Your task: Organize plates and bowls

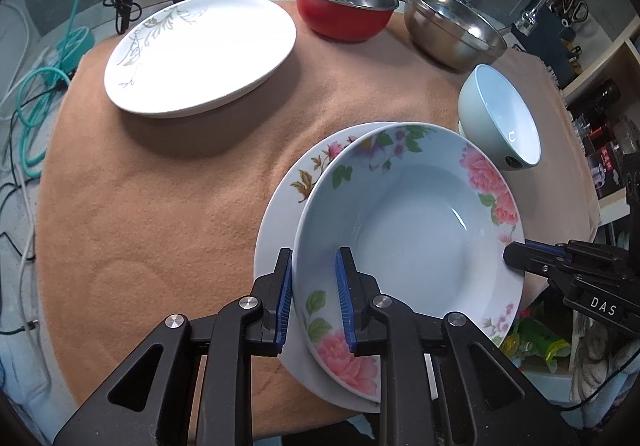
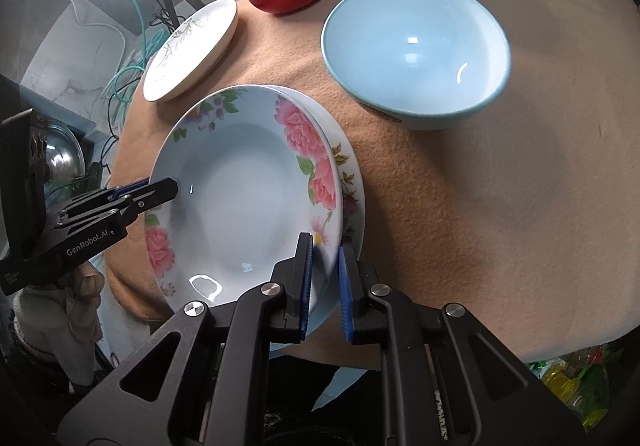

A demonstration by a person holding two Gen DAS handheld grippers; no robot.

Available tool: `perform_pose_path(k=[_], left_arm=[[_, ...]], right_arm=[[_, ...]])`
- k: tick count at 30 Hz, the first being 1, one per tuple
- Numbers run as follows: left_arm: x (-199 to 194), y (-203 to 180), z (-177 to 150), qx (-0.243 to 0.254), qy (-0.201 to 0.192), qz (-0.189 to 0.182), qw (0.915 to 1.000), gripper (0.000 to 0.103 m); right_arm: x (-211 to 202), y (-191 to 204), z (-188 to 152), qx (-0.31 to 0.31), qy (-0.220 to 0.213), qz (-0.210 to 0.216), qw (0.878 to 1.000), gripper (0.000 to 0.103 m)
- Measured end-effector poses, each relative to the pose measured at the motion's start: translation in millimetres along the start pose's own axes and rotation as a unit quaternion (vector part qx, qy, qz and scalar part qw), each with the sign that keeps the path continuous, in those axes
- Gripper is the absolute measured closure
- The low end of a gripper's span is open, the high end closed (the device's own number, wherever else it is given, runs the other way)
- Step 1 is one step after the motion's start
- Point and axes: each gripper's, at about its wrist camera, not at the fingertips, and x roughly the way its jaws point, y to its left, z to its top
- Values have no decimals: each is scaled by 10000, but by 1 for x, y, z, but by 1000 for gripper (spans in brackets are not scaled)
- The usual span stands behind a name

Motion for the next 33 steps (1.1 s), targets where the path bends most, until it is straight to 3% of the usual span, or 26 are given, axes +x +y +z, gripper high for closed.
perform_pose_path(k=[19, 23, 33], left_arm=[[1, -3, 4, 61, -17, 135, 9999, 84], [0, -1, 4, 7, -20, 104, 9999, 84], [-1, 4, 3, -108, -30, 6, 9999, 83]], right_arm=[[6, 20, 3, -637, 69, -531, 9965, 83], [7, 23, 4, -722, 98, -527, 9959, 76], [7, 25, 4, -751, 83, -550, 9956, 75]])
